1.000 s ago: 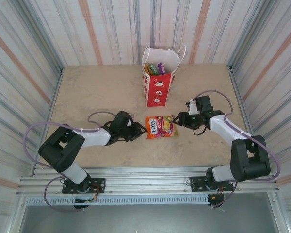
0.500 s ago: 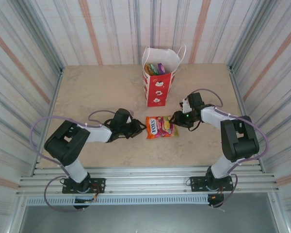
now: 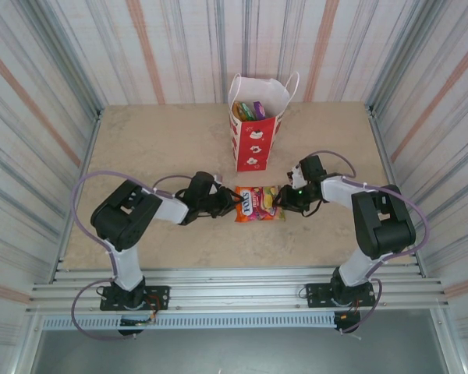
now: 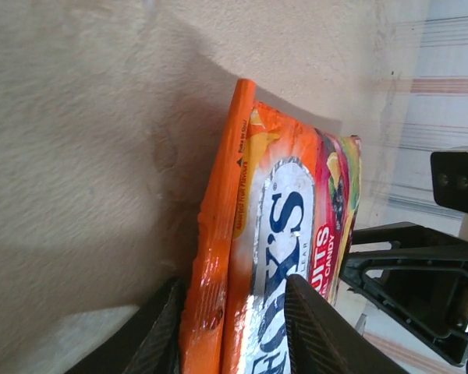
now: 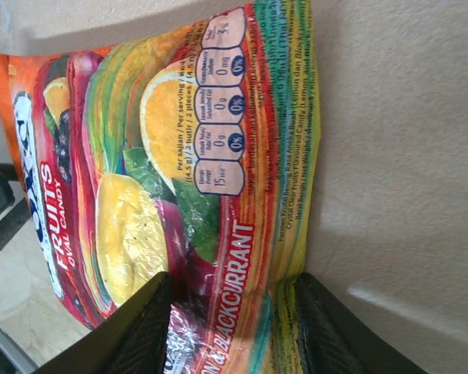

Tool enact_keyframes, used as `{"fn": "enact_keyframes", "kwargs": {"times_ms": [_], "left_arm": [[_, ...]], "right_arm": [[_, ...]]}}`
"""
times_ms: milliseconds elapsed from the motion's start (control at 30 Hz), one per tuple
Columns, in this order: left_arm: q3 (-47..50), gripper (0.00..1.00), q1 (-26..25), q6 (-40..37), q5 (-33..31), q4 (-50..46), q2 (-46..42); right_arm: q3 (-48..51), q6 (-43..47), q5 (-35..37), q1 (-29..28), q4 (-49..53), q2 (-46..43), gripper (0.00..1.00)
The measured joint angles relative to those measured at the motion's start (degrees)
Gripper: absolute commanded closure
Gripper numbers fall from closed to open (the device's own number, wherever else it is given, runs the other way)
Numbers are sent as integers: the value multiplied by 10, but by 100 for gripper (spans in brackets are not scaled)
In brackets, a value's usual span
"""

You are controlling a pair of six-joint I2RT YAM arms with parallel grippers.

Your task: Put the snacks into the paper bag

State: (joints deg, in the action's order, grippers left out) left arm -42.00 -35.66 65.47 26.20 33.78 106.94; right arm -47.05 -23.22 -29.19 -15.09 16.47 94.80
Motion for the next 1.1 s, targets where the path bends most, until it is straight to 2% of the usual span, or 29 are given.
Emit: {"fn": "enact_keyframes", "kwargs": {"times_ms": [400, 533, 833, 1100], "left_arm": [[-1, 65, 0, 4, 9, 10, 7], [-2, 69, 0, 2, 11, 3, 4], [-17, 88, 0, -57, 7, -97, -71], [-45, 100, 0, -127, 7, -175, -110]], "right_arm": [[20, -46, -13, -16, -50, 0, 60], [25, -53, -13, -21, -63, -3, 60], [45, -68, -13, -23, -77, -23, 54], [59, -78, -13, -23, -89, -97, 44]]}}
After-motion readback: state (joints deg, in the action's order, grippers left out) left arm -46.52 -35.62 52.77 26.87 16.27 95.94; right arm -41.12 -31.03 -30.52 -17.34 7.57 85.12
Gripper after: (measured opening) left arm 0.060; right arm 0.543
